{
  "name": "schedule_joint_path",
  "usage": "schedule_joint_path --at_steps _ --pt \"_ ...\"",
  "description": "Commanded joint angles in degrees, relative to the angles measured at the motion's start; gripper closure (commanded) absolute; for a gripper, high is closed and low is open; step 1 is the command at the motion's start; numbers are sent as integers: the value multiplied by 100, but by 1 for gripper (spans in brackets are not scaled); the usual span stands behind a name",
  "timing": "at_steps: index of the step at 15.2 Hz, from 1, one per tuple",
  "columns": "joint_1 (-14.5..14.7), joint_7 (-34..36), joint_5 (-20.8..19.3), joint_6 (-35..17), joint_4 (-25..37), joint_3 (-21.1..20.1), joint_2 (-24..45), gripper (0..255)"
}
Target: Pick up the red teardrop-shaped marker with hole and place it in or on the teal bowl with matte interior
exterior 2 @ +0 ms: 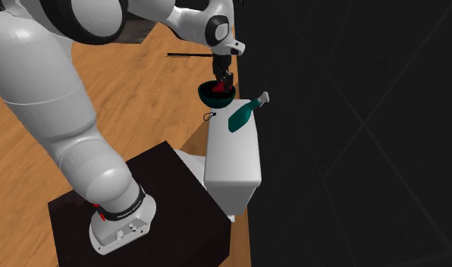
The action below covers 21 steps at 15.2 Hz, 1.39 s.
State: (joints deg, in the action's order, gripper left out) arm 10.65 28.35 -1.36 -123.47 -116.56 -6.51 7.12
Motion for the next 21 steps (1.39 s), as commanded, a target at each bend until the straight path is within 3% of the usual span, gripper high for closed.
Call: schedule_joint_path --at_steps 1,7,21 --pt "133 250 -51 107 376 -91 273 255" --pt "536 880 -224 466 1534 -276 1092 255" --pt "567 954 -335 -439 1114 -228 1584 255"
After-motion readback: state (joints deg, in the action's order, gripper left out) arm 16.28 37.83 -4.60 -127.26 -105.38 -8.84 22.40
